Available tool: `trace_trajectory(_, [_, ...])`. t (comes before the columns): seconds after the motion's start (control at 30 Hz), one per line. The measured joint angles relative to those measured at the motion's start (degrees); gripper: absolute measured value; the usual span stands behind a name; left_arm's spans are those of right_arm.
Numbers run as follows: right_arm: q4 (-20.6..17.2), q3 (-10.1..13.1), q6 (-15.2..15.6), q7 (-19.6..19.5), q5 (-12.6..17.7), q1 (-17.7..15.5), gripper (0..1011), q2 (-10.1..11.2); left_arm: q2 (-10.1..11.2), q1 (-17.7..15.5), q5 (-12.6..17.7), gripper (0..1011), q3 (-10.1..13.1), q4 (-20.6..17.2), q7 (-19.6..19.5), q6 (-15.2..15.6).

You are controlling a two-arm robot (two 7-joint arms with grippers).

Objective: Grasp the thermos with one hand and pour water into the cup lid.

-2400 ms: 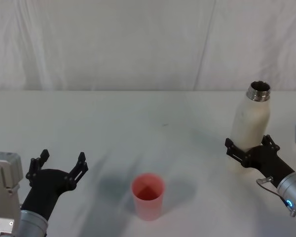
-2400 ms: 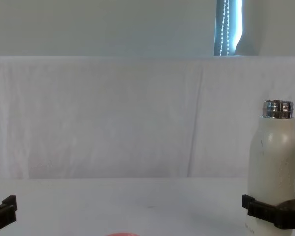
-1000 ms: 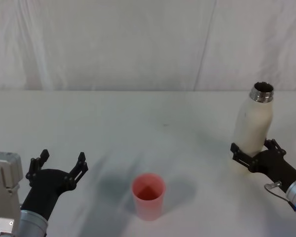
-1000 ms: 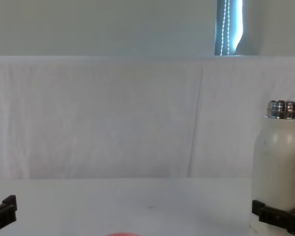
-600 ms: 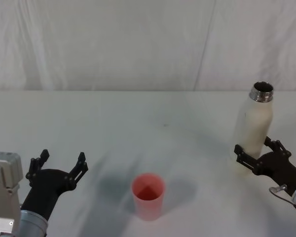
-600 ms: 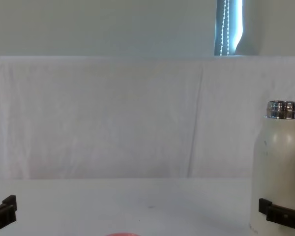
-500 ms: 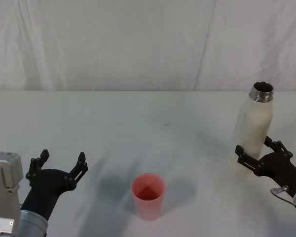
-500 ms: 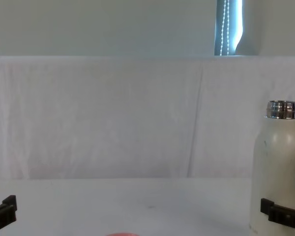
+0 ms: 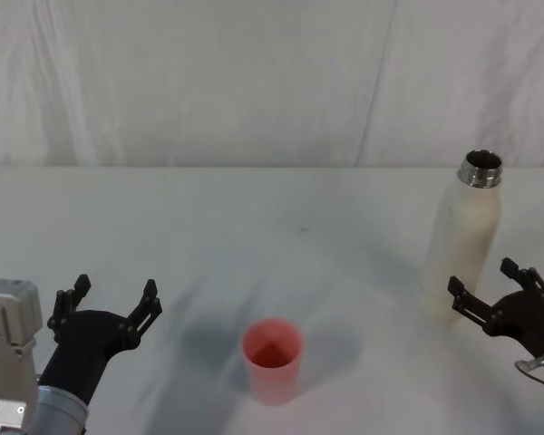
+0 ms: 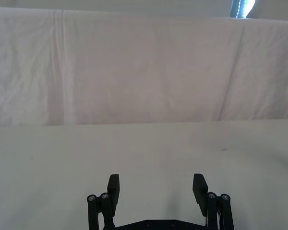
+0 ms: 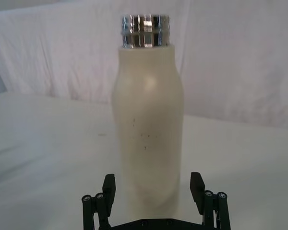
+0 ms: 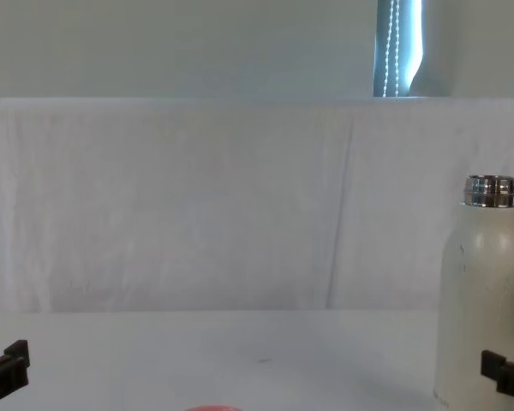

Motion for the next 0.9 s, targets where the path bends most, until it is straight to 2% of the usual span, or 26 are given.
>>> trace_trajectory(0.37, [-6.86,1.45,-1.84,-1.12,-1.57,-5.55,1003,0.63,0.0,0.0,0.0,1001,0.0,0.0,0.0,0.0])
trace_trajectory(0.9, [-9.22,1.12,-2.05,-0.71,-1.91,-7.8,1003,-0.18,0.0,0.0,0.0,1001,0.0,0.0,0.0,0.0])
